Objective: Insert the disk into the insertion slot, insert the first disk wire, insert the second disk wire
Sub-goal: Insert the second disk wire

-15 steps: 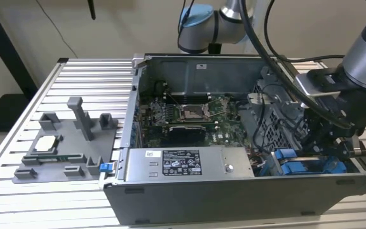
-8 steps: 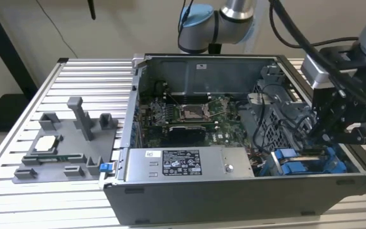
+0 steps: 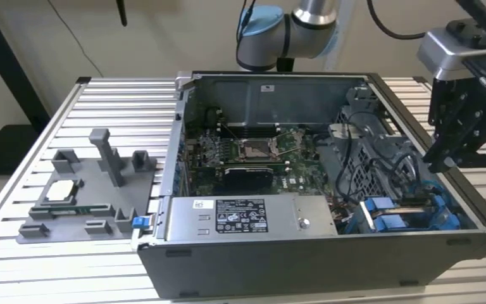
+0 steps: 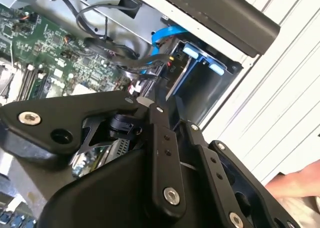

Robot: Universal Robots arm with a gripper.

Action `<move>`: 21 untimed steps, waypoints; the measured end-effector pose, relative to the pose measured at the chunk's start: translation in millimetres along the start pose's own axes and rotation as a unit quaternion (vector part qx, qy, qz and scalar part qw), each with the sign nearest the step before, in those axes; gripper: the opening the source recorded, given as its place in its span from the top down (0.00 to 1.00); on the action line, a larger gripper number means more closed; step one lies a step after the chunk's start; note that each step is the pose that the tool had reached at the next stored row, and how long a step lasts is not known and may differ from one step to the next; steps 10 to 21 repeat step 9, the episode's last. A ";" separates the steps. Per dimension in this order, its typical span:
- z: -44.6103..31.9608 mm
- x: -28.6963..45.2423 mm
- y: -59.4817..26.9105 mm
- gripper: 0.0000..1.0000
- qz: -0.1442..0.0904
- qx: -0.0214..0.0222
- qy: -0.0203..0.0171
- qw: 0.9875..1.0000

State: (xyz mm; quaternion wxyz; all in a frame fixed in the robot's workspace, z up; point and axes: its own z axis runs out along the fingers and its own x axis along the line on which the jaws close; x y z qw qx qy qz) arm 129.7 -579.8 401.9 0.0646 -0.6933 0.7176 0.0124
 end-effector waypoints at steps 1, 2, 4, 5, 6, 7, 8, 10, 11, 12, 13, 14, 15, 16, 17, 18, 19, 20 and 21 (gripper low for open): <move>-3.9 -0.4 -0.3 0.00 0.000 0.000 0.000 1.000; -6.0 -0.7 -0.4 0.00 0.000 0.000 0.000 1.000; -7.9 -0.8 -0.6 0.00 0.000 0.000 0.000 1.000; -7.9 -0.8 -0.6 0.00 0.000 0.000 0.000 1.000; -8.0 -0.9 -0.6 0.00 0.000 0.000 0.000 1.000; -8.0 -0.9 -0.6 0.00 0.000 0.000 0.000 1.000; -8.0 -0.9 -0.6 0.00 0.000 0.000 0.000 1.000; -8.1 -0.9 -0.6 0.00 0.000 0.000 0.000 1.000; -8.1 -0.9 -0.6 0.00 0.000 0.000 0.000 1.000; -8.1 -0.9 -0.6 0.00 0.000 0.000 0.000 1.000; -8.1 -0.9 -0.6 0.00 0.000 0.000 0.000 1.000; -8.1 -0.9 -0.6 0.00 0.000 0.000 0.000 1.000; -8.1 -0.9 -0.6 0.00 0.000 0.000 0.000 1.000; -8.1 -0.9 -0.6 0.00 0.000 0.000 0.000 1.000; -8.1 -0.9 -0.6 0.00 0.000 0.000 0.000 1.000; -8.1 -0.9 -0.6 0.00 0.000 0.000 0.000 1.000; -8.1 -0.9 -0.6 0.00 0.000 0.000 0.000 1.000; -8.1 -0.9 -0.6 0.00 0.000 0.000 0.000 1.000; -8.1 -0.9 -0.6 0.00 0.000 0.000 0.000 1.000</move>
